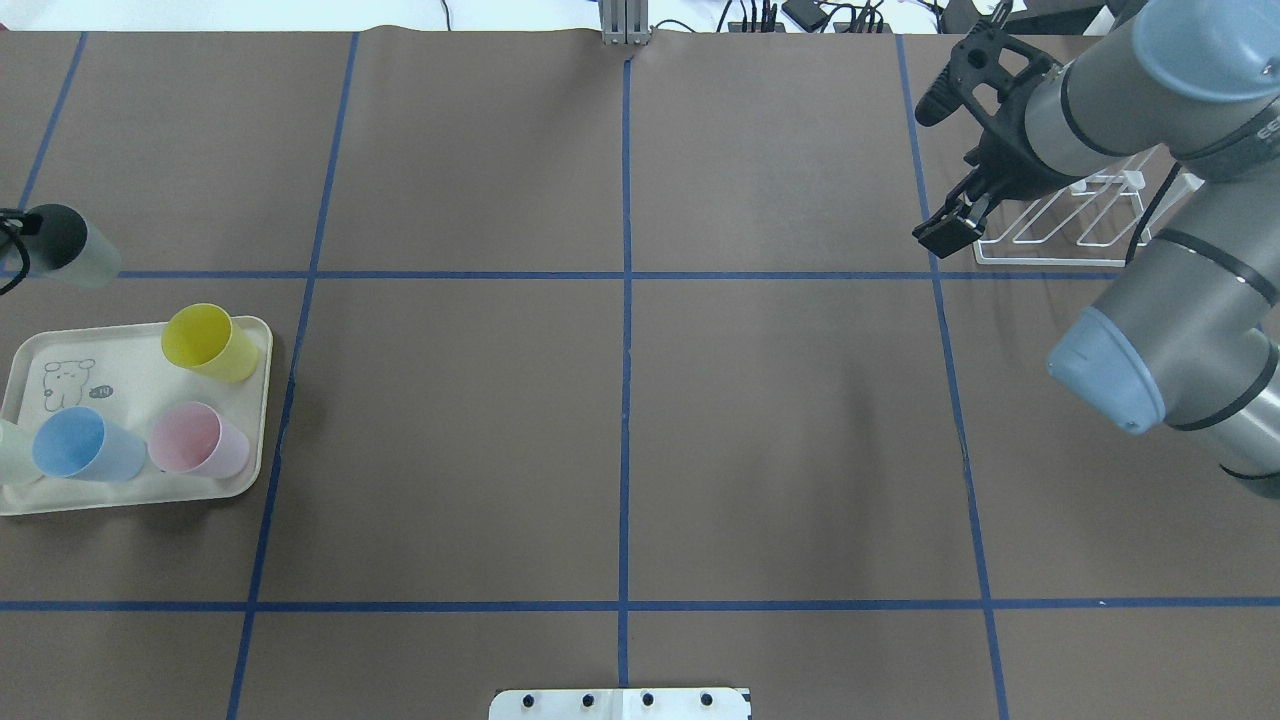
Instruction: Transfer IKEA cup to right arm and place on rack
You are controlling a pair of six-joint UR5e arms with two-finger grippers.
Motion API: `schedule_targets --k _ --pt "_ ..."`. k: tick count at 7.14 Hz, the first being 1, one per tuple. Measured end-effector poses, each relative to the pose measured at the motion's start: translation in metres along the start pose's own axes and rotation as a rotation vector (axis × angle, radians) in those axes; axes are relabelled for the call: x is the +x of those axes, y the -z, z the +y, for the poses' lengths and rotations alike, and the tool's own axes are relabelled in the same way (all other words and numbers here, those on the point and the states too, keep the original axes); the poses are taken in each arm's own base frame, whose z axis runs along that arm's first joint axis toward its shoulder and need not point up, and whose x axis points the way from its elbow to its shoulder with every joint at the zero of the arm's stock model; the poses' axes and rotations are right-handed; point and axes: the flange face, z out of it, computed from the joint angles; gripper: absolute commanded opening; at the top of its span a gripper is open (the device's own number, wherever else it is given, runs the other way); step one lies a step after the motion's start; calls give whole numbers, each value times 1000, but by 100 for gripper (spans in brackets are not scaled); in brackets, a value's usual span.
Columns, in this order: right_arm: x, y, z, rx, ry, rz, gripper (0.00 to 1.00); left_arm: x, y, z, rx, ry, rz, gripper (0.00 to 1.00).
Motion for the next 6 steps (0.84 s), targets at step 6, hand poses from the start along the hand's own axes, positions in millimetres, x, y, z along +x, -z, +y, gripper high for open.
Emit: schedule_targets --k 6 --pt "-114 -67 -15 436 10 -75 99 249 20 -117 -19 570 559 0"
